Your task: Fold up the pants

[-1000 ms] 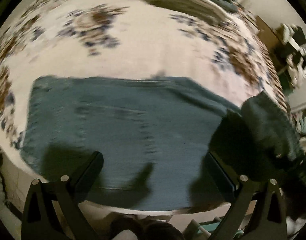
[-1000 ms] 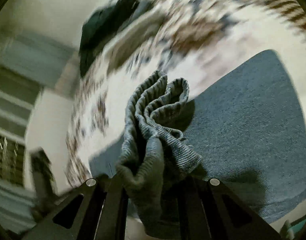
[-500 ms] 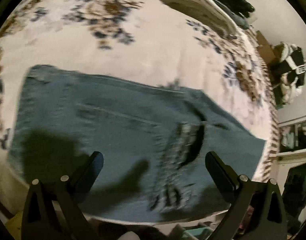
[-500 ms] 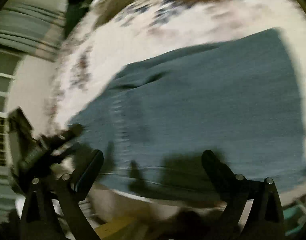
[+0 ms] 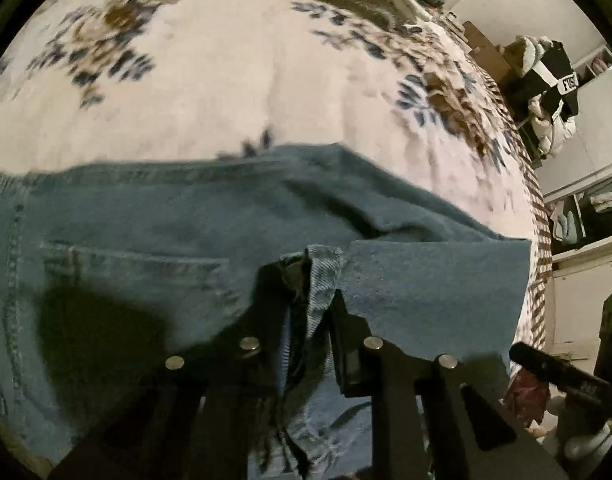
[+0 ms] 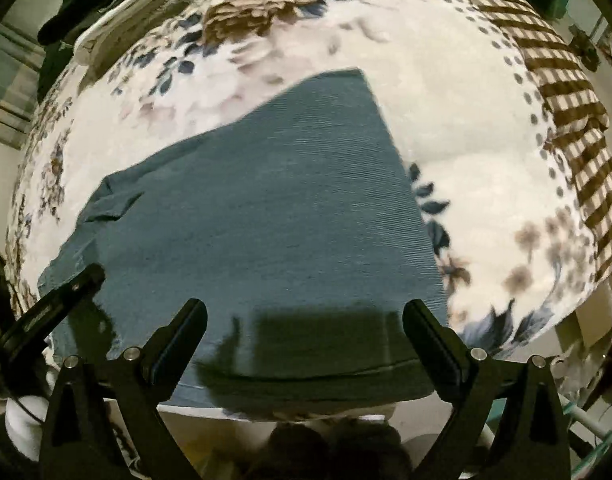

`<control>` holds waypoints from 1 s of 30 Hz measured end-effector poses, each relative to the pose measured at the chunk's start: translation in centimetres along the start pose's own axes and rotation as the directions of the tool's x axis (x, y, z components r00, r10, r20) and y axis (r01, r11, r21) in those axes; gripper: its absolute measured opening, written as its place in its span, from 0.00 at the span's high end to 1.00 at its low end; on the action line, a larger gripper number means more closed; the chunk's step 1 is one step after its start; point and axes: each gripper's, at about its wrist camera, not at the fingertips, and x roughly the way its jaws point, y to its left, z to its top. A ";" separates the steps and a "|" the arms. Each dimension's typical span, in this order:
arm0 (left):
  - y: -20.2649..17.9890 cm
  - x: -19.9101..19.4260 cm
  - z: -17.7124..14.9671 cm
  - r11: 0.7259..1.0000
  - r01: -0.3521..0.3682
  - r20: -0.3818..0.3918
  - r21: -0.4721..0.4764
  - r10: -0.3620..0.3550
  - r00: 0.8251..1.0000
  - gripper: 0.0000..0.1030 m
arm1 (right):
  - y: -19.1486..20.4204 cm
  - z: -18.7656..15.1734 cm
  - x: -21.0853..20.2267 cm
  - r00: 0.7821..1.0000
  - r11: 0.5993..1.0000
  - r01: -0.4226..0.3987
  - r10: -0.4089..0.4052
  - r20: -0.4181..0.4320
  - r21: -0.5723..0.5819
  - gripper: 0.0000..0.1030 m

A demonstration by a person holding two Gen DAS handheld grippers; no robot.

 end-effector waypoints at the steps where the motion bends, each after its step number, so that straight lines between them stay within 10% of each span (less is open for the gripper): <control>1: 0.8 0.4 -0.1 0.999 0.010 -0.023 -0.034 -0.011 1.000 0.85 | -0.1 -0.2 -0.1 1.000 1.000 -0.006 0.006 -0.005 -0.001 0.08; 5: 1.8 1.1 0.4 0.994 0.036 -0.078 -0.104 -0.044 0.996 0.74 | 1.4 -1.2 0.4 0.997 0.998 -0.039 0.035 -0.068 -0.056 0.42; 9: 1.9 0.9 -0.2 0.993 0.026 -0.139 -0.117 -0.042 0.989 0.66 | 4.6 -2.3 4.2 0.978 0.985 -0.023 -0.014 -0.210 -0.173 0.52; 12: 1.8 -0.4 -1.6 0.992 -0.030 -0.166 -0.119 0.010 0.986 0.38 | 5.3 -4.2 4.1 0.976 0.968 0.009 -0.063 -0.209 -0.251 0.52; 20: -0.9 1.4 -6.1 0.986 -0.164 -0.206 0.007 0.162 0.965 0.32 | 3.9 -4.7 3.5 0.966 0.972 -0.008 -0.053 -0.252 -0.234 0.52; 27: 0.2 0.3 -6.6 0.993 -0.115 -0.172 -0.019 0.110 0.979 0.31 | 4.0 -4.2 3.5 0.965 0.972 0.018 -0.078 -0.250 -0.233 0.52; 30: 0.8 -1.8 -5.9 0.991 -0.094 -0.100 -0.096 0.084 0.991 0.27 | 4.8 -4.0 3.2 0.970 0.975 0.103 -0.143 -0.198 -0.198 0.24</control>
